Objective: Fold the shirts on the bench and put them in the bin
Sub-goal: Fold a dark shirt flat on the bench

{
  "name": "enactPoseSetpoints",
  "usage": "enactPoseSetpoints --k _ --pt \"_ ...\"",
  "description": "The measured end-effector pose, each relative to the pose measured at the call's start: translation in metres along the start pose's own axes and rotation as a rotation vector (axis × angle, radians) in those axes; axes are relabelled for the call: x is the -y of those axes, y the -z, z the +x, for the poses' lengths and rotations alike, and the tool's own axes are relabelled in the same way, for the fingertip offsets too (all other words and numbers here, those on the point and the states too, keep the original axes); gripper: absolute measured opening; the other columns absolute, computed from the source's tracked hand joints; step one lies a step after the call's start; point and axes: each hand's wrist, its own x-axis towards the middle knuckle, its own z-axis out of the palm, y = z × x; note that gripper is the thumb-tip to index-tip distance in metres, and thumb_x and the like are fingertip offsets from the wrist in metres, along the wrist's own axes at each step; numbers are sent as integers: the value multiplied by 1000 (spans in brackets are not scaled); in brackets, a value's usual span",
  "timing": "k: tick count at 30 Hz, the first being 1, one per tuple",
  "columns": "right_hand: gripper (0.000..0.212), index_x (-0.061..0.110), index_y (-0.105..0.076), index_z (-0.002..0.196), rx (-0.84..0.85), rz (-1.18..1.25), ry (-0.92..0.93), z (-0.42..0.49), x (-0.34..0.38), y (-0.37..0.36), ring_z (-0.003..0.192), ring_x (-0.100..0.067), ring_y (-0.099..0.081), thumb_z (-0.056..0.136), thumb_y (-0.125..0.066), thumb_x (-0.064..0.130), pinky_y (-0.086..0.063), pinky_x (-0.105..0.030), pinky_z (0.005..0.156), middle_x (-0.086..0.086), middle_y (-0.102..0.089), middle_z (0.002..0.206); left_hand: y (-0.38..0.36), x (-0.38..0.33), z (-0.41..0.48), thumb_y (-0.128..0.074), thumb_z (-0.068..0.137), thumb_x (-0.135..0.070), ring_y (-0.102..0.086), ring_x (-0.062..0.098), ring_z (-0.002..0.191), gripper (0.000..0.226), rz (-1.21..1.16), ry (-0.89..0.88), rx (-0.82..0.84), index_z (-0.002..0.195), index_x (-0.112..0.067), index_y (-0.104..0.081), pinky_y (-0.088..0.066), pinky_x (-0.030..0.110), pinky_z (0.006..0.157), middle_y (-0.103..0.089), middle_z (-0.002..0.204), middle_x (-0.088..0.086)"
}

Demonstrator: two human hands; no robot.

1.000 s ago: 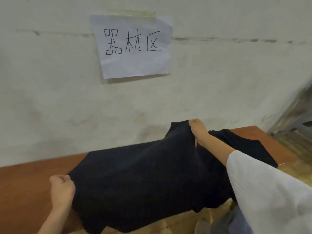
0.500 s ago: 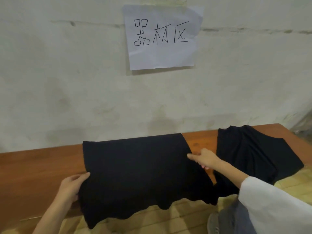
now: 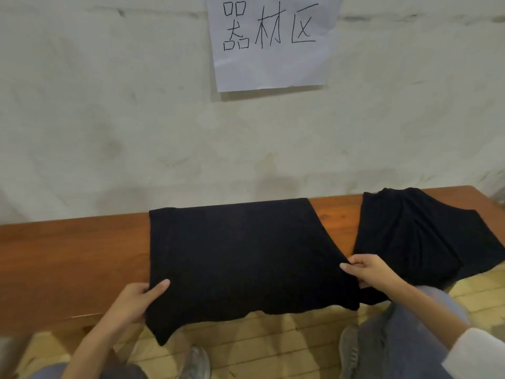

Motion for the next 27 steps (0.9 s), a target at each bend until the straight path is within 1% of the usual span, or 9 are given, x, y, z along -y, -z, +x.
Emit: enactPoseSetpoints --k 4,8,10,13,17,20,22,24,27 --pt "6 13 -67 80 -162 36 100 -18 -15 -18 66 -9 -69 85 -71 15 -57 -32 67 2 -72 67 -15 16 -12 -70 85 -14 -66 23 72 13 52 34 81 80 -2 -72 -50 25 57 -73 80 12" --pt "31 20 -47 103 -420 17 155 -33 -25 -49 65 -15 -64 83 -71 24 -51 -35 58 1 -65 73 -49 33 -19 -66 86 -4 -59 18 80 24 -10 83 118 110 -2 -62 -45 23 58 -66 96 4" --pt "35 19 -37 100 -361 -132 216 -38 -32 -61 57 -11 -57 86 -68 25 -42 -26 50 3 -59 71 -66 39 -22 -57 92 -3 -54 26 95 31 -262 167 14 123 -4 -53 -43 32 71 -59 114 12" --pt "31 19 -35 91 -190 -167 210 -42 -44 -68 55 -12 -52 87 -66 17 -39 -22 49 0 -53 71 -72 51 -22 -41 100 -15 -51 37 102 30 -531 346 -134 127 -2 -44 -43 43 91 -51 113 18" --pt "22 13 -45 83 43 234 100 -50 -28 -40 61 -24 -47 84 -66 4 -37 -34 55 -10 -48 69 -47 47 -39 -53 95 -14 -56 37 99 28 -293 218 -458 120 0 -51 -47 47 88 -57 110 18" --pt "9 10 -65 90 296 688 -25 -54 18 2 63 -21 -60 82 -63 9 -45 -30 55 -9 -63 77 -20 8 -61 -51 92 -7 -57 36 101 24 -616 -9 -221 112 -16 -62 -47 47 83 -61 113 17" --pt "14 9 -73 91 310 914 -39 -41 45 23 72 -20 -69 78 -70 13 -54 -32 62 -7 -71 86 -4 -20 -62 -44 96 -12 -57 30 102 28 -999 -70 -114 118 -20 -59 -47 40 85 -61 110 11" --pt "42 6 -71 97 316 1127 -50 -19 56 27 75 -22 -71 58 -86 11 -58 -33 60 -10 -71 89 3 -40 -41 -35 101 -15 -54 24 116 35 -1301 -32 -119 133 -12 -47 -48 31 86 -56 126 8" --pt "38 4 -52 121 295 930 -151 17 55 8 78 -25 -68 84 -56 -3 -58 -34 67 -12 -64 86 -1 -46 -3 -30 103 -16 -52 28 115 35 -1295 13 -171 136 -5 -38 -45 34 95 -54 127 14"
